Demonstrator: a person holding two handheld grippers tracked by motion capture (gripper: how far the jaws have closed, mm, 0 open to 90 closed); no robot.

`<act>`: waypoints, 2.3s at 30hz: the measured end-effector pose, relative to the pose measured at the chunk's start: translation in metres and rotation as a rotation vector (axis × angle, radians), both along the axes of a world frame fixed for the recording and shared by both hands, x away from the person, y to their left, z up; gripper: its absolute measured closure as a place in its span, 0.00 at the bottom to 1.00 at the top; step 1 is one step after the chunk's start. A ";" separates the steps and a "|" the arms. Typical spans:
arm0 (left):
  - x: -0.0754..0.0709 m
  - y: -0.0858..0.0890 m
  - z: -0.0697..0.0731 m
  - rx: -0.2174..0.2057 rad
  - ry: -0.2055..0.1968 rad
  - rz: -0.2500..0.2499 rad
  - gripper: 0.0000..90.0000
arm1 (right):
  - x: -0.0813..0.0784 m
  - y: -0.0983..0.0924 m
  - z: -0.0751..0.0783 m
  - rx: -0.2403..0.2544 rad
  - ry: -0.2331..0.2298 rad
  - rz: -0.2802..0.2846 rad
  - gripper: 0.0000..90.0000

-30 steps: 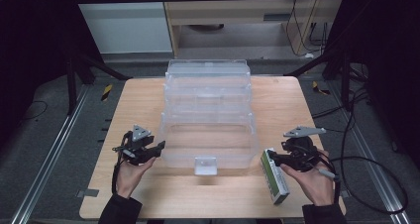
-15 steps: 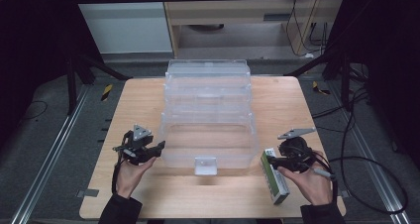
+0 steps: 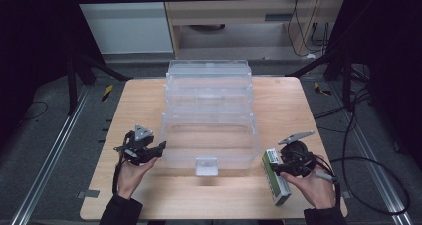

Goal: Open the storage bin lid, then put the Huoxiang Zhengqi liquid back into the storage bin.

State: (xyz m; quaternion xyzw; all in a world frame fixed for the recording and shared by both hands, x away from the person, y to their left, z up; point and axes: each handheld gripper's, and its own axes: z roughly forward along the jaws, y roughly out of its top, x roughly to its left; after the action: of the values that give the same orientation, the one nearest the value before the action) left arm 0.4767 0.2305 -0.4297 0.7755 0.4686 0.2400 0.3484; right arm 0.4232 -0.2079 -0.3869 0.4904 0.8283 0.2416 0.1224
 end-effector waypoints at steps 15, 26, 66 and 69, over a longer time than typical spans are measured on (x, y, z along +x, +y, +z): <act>0.000 -0.002 0.000 0.016 0.000 0.009 0.51 | 0.006 0.005 -0.007 -0.048 0.078 0.006 0.59; 0.001 -0.003 0.000 0.017 0.002 0.008 0.51 | 0.008 0.004 -0.003 -0.101 0.077 0.030 0.68; 0.002 -0.006 0.000 0.042 0.014 0.004 0.51 | 0.014 0.001 -0.004 -0.159 0.182 0.018 0.71; 0.002 -0.006 0.000 0.042 0.014 0.005 0.51 | 0.013 -0.002 -0.001 -0.145 0.162 0.006 0.71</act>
State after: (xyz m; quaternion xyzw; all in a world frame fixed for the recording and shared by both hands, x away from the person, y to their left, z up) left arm 0.4791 0.2248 -0.4294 0.7833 0.4676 0.2452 0.3281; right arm 0.4363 -0.2098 -0.3874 0.4957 0.8522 0.1411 0.0897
